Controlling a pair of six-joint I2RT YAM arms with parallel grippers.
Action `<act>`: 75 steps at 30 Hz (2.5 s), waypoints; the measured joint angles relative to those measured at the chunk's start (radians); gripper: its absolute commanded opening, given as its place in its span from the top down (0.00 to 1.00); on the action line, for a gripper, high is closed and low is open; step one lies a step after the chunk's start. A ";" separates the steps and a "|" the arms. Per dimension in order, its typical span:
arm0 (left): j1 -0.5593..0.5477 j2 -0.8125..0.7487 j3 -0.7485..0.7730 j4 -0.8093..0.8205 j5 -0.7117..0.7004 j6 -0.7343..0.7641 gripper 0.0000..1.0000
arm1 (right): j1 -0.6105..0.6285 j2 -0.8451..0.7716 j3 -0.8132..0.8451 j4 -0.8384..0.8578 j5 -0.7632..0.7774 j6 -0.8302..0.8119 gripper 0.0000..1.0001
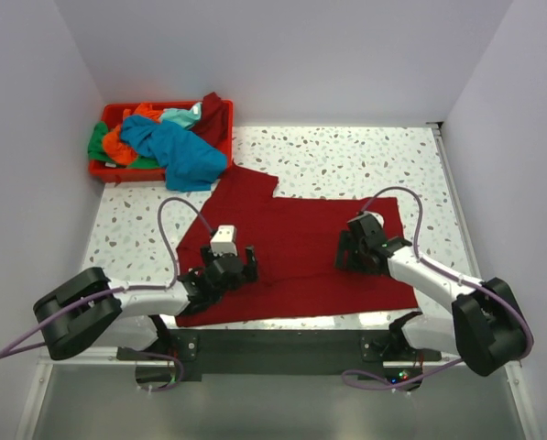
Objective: Fold and stack the t-shirts
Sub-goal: Fold the tshirt
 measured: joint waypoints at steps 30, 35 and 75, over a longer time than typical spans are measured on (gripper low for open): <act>0.000 -0.148 0.021 -0.188 0.026 0.021 0.00 | 0.105 -0.125 0.018 -0.228 0.061 0.153 0.18; 0.045 -0.178 0.145 -0.222 0.008 0.087 0.00 | 0.073 -0.024 0.198 -0.218 0.099 0.093 0.17; 0.502 0.271 0.900 -0.539 0.397 0.284 0.00 | -0.631 0.538 0.758 -0.206 -0.045 -0.168 0.60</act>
